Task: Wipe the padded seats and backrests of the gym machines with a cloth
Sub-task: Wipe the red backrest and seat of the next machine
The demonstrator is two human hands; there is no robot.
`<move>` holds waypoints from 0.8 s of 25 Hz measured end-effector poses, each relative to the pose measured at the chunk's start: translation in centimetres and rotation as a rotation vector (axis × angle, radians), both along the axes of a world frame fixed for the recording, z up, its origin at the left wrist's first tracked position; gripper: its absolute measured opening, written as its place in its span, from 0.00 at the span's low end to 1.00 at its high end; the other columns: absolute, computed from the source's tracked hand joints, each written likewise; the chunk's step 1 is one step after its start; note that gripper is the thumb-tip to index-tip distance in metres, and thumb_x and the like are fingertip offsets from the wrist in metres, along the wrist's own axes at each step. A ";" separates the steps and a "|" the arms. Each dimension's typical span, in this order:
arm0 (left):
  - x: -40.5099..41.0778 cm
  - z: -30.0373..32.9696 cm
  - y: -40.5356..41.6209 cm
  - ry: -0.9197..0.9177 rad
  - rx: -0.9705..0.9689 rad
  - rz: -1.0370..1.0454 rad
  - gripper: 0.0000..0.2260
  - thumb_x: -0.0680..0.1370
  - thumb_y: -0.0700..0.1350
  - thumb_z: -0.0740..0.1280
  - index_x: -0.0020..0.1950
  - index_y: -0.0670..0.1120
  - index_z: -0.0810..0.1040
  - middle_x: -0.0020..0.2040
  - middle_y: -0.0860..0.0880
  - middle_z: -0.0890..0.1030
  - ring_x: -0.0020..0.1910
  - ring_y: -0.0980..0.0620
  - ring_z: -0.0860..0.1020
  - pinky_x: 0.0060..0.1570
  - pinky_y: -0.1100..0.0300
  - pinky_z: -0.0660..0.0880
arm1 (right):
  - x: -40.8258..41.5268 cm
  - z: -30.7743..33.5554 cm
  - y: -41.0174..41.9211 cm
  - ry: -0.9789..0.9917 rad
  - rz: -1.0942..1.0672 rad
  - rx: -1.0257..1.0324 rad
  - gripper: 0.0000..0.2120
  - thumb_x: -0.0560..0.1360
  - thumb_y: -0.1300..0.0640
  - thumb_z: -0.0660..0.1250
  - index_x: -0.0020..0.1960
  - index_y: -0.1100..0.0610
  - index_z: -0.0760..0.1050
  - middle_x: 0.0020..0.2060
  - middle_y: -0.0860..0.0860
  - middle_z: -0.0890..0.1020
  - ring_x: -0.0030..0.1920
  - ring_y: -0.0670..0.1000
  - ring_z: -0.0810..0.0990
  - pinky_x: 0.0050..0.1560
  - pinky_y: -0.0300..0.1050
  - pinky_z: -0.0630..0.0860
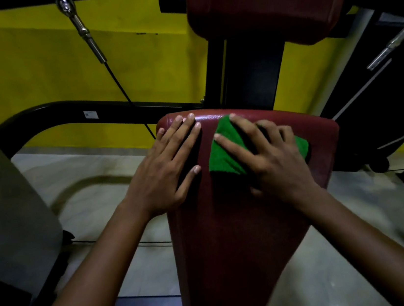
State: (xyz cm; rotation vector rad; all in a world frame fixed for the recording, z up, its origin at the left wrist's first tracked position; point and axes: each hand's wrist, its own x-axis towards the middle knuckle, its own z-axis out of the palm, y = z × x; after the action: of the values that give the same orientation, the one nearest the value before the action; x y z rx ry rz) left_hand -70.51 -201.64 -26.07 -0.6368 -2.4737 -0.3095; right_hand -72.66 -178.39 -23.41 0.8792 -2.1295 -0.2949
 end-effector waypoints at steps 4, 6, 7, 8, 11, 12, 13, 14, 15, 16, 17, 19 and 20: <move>1.3 -1.6 0.3 -0.041 0.079 0.049 0.31 0.80 0.51 0.57 0.78 0.39 0.51 0.79 0.44 0.49 0.78 0.48 0.47 0.75 0.47 0.52 | 0.1 -0.5 -1.1 -0.008 -0.081 -0.002 0.40 0.62 0.47 0.69 0.74 0.48 0.62 0.73 0.57 0.62 0.60 0.60 0.66 0.50 0.53 0.63; 1.9 -2.0 0.2 -0.049 0.081 0.062 0.31 0.80 0.52 0.58 0.77 0.39 0.51 0.79 0.44 0.49 0.78 0.48 0.47 0.75 0.46 0.53 | 1.8 -3.6 -0.7 0.055 0.040 0.111 0.32 0.71 0.50 0.67 0.73 0.48 0.63 0.73 0.55 0.62 0.61 0.61 0.68 0.54 0.54 0.65; 2.2 -2.1 0.0 -0.051 0.079 0.062 0.31 0.80 0.52 0.58 0.77 0.39 0.51 0.79 0.44 0.49 0.78 0.48 0.47 0.74 0.46 0.54 | 2.6 -5.0 -0.3 0.075 0.118 0.191 0.29 0.74 0.51 0.65 0.73 0.49 0.64 0.73 0.54 0.63 0.62 0.61 0.69 0.55 0.55 0.66; 2.5 -2.2 -0.1 -0.056 0.076 0.059 0.32 0.79 0.52 0.58 0.77 0.39 0.51 0.79 0.44 0.49 0.78 0.48 0.47 0.74 0.46 0.55 | 3.1 -5.9 0.3 0.091 0.185 0.271 0.26 0.75 0.52 0.63 0.73 0.49 0.64 0.73 0.54 0.64 0.62 0.61 0.70 0.55 0.55 0.67; 3.5 -2.9 -0.6 -0.097 0.089 0.051 0.34 0.78 0.51 0.61 0.78 0.40 0.50 0.79 0.46 0.47 0.78 0.49 0.47 0.73 0.47 0.56 | 1.9 -4.7 1.1 0.123 0.300 0.369 0.25 0.76 0.52 0.64 0.72 0.50 0.65 0.72 0.54 0.66 0.60 0.60 0.71 0.54 0.56 0.68; 3.8 -3.2 -0.7 -0.112 0.105 0.050 0.36 0.77 0.51 0.63 0.78 0.40 0.49 0.79 0.46 0.46 0.78 0.49 0.47 0.73 0.48 0.55 | 1.3 -3.4 0.8 0.117 0.291 0.340 0.25 0.76 0.52 0.63 0.73 0.50 0.64 0.72 0.55 0.66 0.59 0.60 0.71 0.53 0.55 0.68; 4.1 -3.6 -0.8 -0.123 0.126 0.051 0.37 0.77 0.51 0.64 0.78 0.41 0.48 0.79 0.47 0.45 0.78 0.50 0.48 0.74 0.49 0.55 | 0.5 -2.0 0.2 0.106 0.262 0.278 0.25 0.76 0.52 0.63 0.73 0.49 0.64 0.72 0.56 0.66 0.58 0.60 0.70 0.52 0.55 0.67; 4.2 -3.9 -0.9 -0.133 0.149 0.054 0.38 0.76 0.51 0.66 0.78 0.41 0.47 0.79 0.47 0.45 0.78 0.50 0.48 0.74 0.50 0.54 | -0.2 -0.6 -0.6 0.080 0.215 0.196 0.27 0.75 0.52 0.63 0.73 0.49 0.64 0.72 0.56 0.66 0.58 0.60 0.69 0.51 0.54 0.66; 4.4 -4.3 -0.9 -0.143 0.171 0.058 0.40 0.76 0.51 0.67 0.78 0.41 0.46 0.79 0.47 0.44 0.78 0.51 0.49 0.75 0.50 0.54 | -0.9 0.6 -1.7 0.034 0.153 0.117 0.30 0.73 0.50 0.66 0.73 0.48 0.63 0.72 0.57 0.65 0.59 0.60 0.68 0.50 0.54 0.65; 4.5 -4.6 -0.9 -0.154 0.194 0.062 0.41 0.76 0.51 0.68 0.78 0.41 0.45 0.79 0.47 0.44 0.78 0.51 0.49 0.75 0.50 0.55 | -1.5 1.5 -2.7 -0.019 0.090 0.059 0.34 0.70 0.48 0.69 0.74 0.48 0.63 0.73 0.57 0.65 0.60 0.61 0.67 0.50 0.54 0.65; 4.6 -4.8 -0.9 -0.166 0.216 0.064 0.42 0.75 0.52 0.68 0.78 0.41 0.45 0.79 0.47 0.44 0.77 0.51 0.49 0.74 0.49 0.56 | -1.9 2.3 -3.7 -0.062 0.041 0.019 0.38 0.67 0.46 0.70 0.74 0.48 0.62 0.73 0.57 0.64 0.60 0.61 0.65 0.50 0.55 0.65; 4.7 -5.0 -1.0 -0.182 0.234 0.068 0.43 0.75 0.53 0.68 0.78 0.41 0.44 0.79 0.47 0.44 0.77 0.51 0.49 0.74 0.46 0.57 | -1.9 2.4 -4.9 -0.085 -0.004 -0.001 0.39 0.65 0.46 0.69 0.74 0.48 0.61 0.73 0.57 0.64 0.61 0.61 0.63 0.52 0.55 0.64; 4.8 -4.9 -1.1 -0.189 0.229 0.066 0.43 0.75 0.53 0.69 0.78 0.41 0.45 0.79 0.47 0.44 0.77 0.52 0.50 0.74 0.46 0.57 | -1.6 1.8 -5.0 -0.067 0.009 0.029 0.38 0.65 0.47 0.68 0.74 0.48 0.61 0.73 0.57 0.63 0.61 0.61 0.64 0.53 0.55 0.63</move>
State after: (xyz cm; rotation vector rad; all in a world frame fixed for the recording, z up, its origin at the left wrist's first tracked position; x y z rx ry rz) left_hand -65.74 -202.76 -31.01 -0.4460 -2.5792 -0.6432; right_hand -74.21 -183.34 -21.62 0.9269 -2.1874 -0.2963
